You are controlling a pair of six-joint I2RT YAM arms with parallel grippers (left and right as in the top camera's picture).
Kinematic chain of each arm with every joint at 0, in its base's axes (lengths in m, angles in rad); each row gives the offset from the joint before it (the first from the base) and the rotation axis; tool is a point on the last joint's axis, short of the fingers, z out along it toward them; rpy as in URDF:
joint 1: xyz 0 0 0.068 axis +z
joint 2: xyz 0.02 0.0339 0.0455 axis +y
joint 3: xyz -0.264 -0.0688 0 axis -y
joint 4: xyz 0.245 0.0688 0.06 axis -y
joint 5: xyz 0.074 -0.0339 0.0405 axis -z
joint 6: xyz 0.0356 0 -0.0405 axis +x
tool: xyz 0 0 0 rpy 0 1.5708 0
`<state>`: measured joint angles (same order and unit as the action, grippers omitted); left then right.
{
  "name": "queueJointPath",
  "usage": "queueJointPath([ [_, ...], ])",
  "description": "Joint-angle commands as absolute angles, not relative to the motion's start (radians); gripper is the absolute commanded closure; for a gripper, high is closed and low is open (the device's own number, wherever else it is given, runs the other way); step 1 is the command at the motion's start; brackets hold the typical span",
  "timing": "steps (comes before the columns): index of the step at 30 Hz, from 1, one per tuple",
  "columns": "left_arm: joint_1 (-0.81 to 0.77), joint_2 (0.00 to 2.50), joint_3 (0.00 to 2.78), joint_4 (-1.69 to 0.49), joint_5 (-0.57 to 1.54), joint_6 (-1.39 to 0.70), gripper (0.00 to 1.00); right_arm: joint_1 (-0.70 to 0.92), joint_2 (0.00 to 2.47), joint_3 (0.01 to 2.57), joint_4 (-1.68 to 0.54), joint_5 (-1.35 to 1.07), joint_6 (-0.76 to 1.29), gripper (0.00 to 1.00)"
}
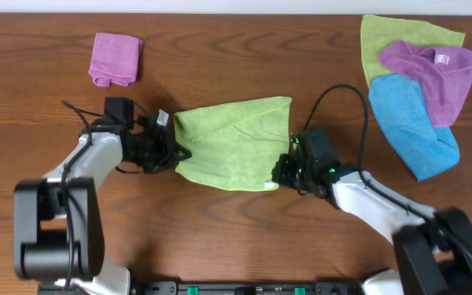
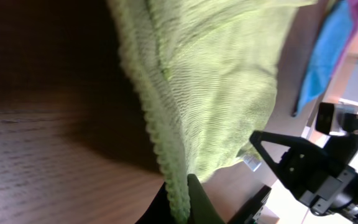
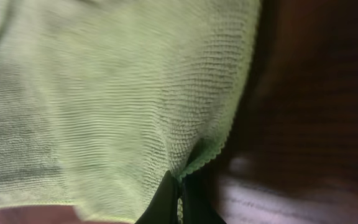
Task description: Fold the cloth
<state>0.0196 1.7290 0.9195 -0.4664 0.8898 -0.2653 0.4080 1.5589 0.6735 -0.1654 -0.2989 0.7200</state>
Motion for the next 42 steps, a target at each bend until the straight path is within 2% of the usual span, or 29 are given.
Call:
queueJointPath([
  [1,0.03,1.635,0.936,-0.471,0.918,-0.308,0.94,0.403,1.441,0.764,-0.185,-0.276,0.644,0.99],
  [6,0.033,1.521,1.011,-0.466,0.867,-0.37,0.94,0.384,1.326,0.878,-0.229,-0.258,0.591,0.99],
  [12,0.033,1.477,1.092,-0.434,0.827,-0.435,0.94,0.364,1.306,0.988,-0.228,-0.256,0.565,0.99],
  [19,0.033,1.483,1.109,-0.273,0.778,-0.53,0.94,0.317,1.316,1.032,-0.192,-0.184,0.541,0.99],
  [27,0.032,1.589,1.11,-0.05,0.778,-0.603,0.94,0.248,1.458,1.077,-0.1,-0.191,0.53,0.98],
  [33,0.032,1.731,1.17,0.135,0.787,-0.687,0.94,0.223,1.637,1.246,-0.094,-0.191,0.476,0.99],
  [42,0.033,1.829,1.348,0.121,0.884,-0.672,0.94,0.219,1.711,1.404,-0.175,-0.191,0.428,0.99],
])
